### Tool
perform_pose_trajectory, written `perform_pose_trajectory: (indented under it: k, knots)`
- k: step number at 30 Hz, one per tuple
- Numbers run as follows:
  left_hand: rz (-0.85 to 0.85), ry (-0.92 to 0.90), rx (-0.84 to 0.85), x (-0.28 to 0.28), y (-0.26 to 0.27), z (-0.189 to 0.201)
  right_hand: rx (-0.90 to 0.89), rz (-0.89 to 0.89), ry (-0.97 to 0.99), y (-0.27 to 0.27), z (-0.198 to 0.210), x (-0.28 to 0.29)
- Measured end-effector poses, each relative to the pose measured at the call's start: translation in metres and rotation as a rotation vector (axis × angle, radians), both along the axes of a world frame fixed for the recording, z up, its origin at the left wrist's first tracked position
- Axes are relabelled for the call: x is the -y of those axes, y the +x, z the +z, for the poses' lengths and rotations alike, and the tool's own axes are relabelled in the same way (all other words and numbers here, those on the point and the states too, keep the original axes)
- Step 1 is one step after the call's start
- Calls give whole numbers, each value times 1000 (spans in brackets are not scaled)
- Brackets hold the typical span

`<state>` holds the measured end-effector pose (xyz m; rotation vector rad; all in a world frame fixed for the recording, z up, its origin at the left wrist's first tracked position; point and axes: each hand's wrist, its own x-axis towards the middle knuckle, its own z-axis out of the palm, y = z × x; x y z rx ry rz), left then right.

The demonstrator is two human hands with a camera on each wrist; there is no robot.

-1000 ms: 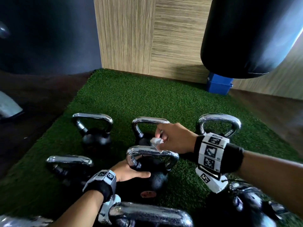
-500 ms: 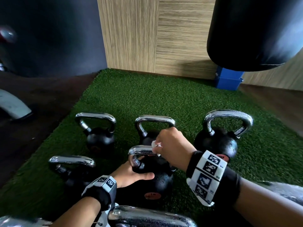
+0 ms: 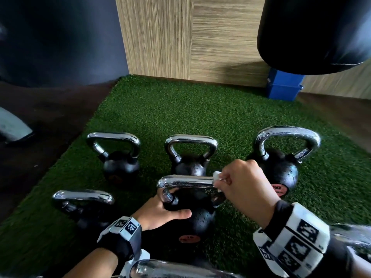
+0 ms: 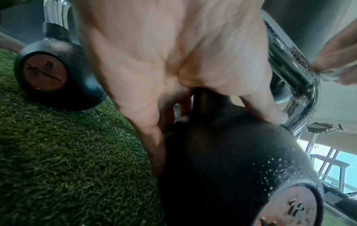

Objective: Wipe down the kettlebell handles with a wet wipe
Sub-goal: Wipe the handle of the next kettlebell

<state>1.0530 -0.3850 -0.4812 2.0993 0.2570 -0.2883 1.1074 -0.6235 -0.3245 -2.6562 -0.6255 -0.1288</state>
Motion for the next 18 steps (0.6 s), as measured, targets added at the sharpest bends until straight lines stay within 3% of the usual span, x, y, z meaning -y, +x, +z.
perform_pose_trajectory:
  k: [8, 12, 18]
  knots:
    - [0, -30, -19, 1, -1, 6, 39, -17, 165, 1, -25, 25]
    - [33, -56, -23, 3, -3, 8, -260, -75, 334, 5, -46, 41]
    - [53, -68, -50, 3, -4, 8, -497, -194, 645, 8, -73, 38]
